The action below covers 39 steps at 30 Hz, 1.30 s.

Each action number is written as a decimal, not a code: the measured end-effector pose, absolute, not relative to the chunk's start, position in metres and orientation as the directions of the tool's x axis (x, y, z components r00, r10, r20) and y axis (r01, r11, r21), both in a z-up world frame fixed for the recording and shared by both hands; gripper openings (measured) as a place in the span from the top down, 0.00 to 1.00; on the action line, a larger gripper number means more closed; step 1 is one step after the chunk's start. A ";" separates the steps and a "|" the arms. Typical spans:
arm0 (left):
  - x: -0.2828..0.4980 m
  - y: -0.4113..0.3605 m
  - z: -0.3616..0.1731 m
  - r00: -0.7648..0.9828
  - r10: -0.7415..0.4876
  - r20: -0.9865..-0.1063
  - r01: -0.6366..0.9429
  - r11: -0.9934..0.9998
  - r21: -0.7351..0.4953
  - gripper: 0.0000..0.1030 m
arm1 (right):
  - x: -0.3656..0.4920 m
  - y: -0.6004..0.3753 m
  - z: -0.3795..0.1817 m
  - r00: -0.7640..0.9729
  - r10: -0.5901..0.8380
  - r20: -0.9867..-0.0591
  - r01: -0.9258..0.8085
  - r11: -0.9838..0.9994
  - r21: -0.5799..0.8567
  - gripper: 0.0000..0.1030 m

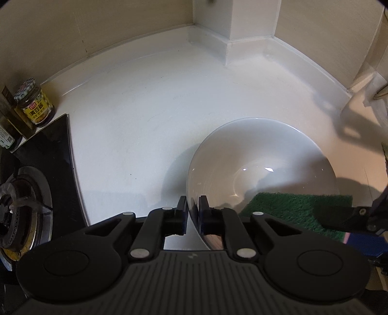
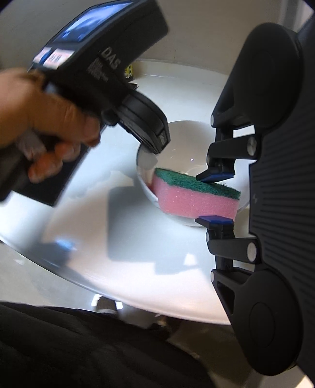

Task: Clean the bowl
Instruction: 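Scrub the bowl interior with the sponge in the right tool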

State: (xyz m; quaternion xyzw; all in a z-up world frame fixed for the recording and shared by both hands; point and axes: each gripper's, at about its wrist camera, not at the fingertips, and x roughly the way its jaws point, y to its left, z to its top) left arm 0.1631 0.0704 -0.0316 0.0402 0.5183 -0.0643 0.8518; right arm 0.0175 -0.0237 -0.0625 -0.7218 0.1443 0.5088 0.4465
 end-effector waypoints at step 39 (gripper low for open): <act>0.152 0.074 -0.038 0.468 -0.066 -0.881 0.136 0.991 -0.003 0.92 | 0.034 -0.009 -0.038 0.367 0.399 -0.840 -0.829 -0.268 -0.490 0.76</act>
